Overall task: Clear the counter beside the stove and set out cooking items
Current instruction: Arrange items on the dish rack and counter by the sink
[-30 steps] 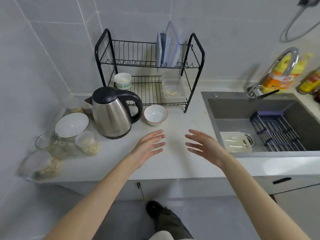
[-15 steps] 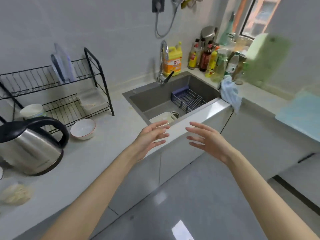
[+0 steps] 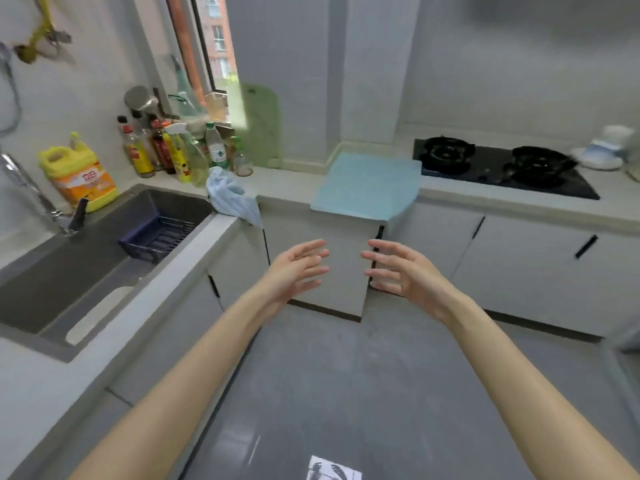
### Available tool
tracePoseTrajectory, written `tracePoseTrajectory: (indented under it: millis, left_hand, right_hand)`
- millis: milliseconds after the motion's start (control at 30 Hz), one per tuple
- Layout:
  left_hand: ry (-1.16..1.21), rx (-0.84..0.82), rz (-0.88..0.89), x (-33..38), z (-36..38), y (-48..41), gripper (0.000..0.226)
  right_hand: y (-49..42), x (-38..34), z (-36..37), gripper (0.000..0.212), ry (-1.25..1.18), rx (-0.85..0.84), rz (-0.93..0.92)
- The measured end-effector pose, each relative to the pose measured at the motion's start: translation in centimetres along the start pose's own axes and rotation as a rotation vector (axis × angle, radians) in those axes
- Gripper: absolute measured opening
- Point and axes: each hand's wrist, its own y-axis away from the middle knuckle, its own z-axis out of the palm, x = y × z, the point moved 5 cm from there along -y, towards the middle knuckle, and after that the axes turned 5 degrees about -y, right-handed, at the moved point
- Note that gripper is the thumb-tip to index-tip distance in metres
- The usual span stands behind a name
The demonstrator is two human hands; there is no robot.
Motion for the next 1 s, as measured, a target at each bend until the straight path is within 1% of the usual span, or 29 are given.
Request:
tracePoseTrajectory:
  millis: [67,133,200,333,533,700,867,1000]
  left_hand:
    - [-0.007,-0.063,-0.003,0.7,5.9,-2.8,0.033]
    - [-0.016,-0.114,0.014,1.3,9.8,-4.5,0.034]
    - [-0.033,-0.185,0.009,1.8,15.2,-6.7,0.033]
    - [-0.062,-0.309,0.016,3.0,23.0,-9.9,0.033]
    - [-0.15,-0.447,0.064,5.3,32.2,-15.0,0.036]
    - [-0.174,-0.544,0.1,7.5,40.1,-21.8,0.032]
    - [-0.176,-0.628,0.129,9.4,47.1,-29.6,0.035]
    - [-0.19,-0.684,0.148,11.7,53.0,-35.2,0.033]
  right_hand:
    - [1.6,-1.5,-5.9,0.034,0.02,0.069,-0.044]
    - [2.8,-2.6,-9.8,0.033,0.038,0.131,-0.074]
    - [4.6,-3.7,-14.9,0.033,0.049,0.212,-0.108]
    - [7.0,-5.2,-22.3,0.032,0.034,0.358,-0.143]
    - [8.5,-6.9,-30.9,0.031,-0.009,0.541,-0.174]
    - [7.3,-9.0,-38.8,0.031,-0.013,0.657,-0.203]
    - [4.3,-11.9,-46.3,0.033,0.01,0.734,-0.212]
    - [2.2,-14.8,-52.2,0.032,0.022,0.792,-0.221]
